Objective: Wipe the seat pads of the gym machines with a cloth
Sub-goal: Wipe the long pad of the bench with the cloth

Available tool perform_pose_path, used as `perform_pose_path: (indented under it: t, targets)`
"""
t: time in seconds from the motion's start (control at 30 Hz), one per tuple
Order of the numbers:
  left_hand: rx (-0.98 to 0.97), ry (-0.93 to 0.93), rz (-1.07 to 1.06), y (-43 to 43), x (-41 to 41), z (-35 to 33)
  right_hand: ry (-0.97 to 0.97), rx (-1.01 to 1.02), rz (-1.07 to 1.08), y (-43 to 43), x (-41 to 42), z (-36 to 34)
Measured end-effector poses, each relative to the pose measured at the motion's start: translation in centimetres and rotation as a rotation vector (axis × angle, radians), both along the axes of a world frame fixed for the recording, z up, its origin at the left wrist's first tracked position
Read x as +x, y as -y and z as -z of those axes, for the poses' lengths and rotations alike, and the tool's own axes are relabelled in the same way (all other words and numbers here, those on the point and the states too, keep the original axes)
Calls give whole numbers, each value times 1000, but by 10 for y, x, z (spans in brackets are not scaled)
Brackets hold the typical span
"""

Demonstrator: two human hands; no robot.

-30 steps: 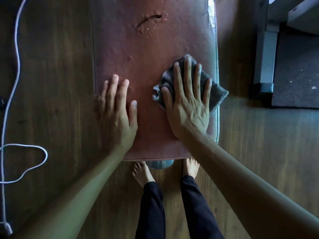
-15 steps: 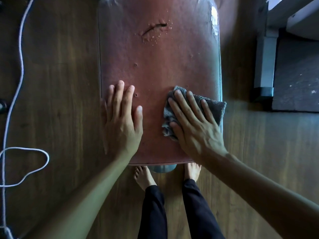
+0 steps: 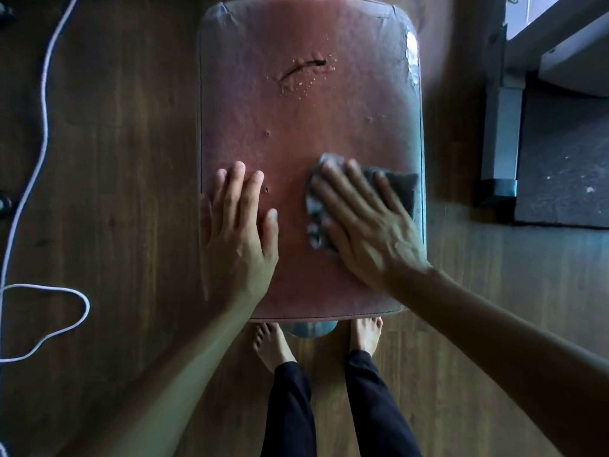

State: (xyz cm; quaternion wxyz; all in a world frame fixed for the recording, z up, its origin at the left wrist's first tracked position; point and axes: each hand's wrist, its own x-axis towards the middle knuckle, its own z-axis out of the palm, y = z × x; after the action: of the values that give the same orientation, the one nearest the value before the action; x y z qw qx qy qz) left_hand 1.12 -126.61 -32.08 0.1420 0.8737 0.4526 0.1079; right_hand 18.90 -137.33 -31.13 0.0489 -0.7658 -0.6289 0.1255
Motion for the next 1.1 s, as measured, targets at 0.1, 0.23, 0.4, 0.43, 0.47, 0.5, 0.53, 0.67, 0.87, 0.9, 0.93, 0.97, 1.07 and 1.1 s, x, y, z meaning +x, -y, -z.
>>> perform_pose_path:
  t: [0.1,0.23,0.4,0.43,0.47,0.5,0.53,0.67,0.87,0.9,0.93,0.97,1.07,1.1]
  targets:
    - [8,1,-3,-1,0,1,-35,-13,436,-23,-17,0]
    - [-27,98,-7,-4,-2,3,-109,-48,510,-8,-75,-3]
    - [-132,320,-74,-5,-1,-8,-402,-48,361,7,-83,-22]
    - [-109,292,-99,1,2,-14,-533,-21,389,6,-72,-30]
    - [-80,261,-107,11,6,-21,-636,32,436,7,-59,-38]
    - [-67,248,-94,23,13,-28,-682,98,496,9,-45,-44]
    - [-76,254,-57,39,21,-34,-672,159,553,9,-30,-49]
    - [-96,82,42,93,57,-30,-557,162,652,3,10,-54]
    - [9,-209,50,97,56,-5,-483,104,554,-13,13,-39]
    - [16,-212,56,94,52,-4,-445,81,524,-14,12,-32]
    - [21,-214,53,92,46,-3,-406,61,497,-13,10,-26]
    - [25,-220,42,90,40,-3,-369,41,475,-12,9,-20]
    - [37,-266,9,86,14,-3,-239,32,433,-6,4,-7]
    - [49,-283,9,86,5,-5,-200,37,436,-6,3,-4]
